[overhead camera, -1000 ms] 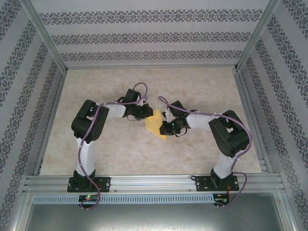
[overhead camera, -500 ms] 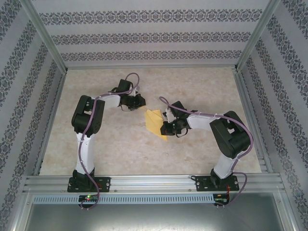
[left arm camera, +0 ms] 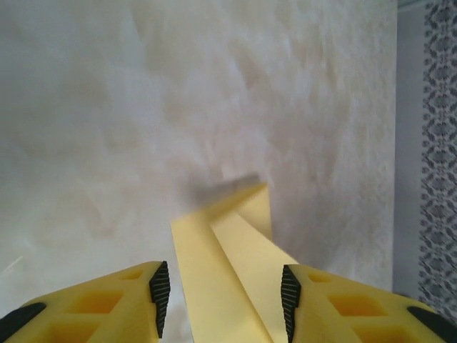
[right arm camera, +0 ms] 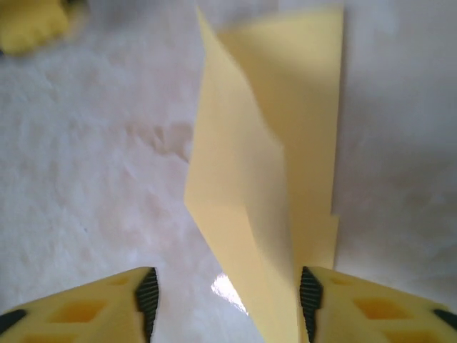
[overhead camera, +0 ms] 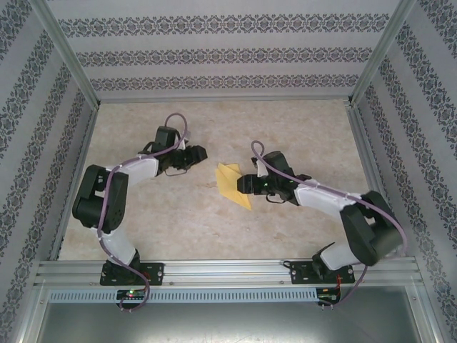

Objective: Fold a paper plane with a square sheet of paper (fold left side to right side)
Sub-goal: Turn over the paper at the center of the table.

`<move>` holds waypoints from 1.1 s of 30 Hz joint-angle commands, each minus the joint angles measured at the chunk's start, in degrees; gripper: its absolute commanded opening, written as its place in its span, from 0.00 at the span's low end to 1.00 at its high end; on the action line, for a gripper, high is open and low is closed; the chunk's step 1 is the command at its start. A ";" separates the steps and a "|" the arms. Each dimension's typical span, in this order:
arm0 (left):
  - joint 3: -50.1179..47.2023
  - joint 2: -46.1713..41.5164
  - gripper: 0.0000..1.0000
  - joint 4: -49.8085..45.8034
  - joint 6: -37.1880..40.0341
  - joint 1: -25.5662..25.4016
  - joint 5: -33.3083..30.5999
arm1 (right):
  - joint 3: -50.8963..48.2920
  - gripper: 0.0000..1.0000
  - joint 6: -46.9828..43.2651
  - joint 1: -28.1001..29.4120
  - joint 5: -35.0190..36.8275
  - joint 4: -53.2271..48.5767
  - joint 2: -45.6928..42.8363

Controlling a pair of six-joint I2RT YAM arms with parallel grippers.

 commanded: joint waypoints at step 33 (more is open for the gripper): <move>8.74 10.09 0.18 8.55 -9.77 -13.58 0.45 | -11.66 0.98 3.48 -9.82 -6.63 2.28 -16.46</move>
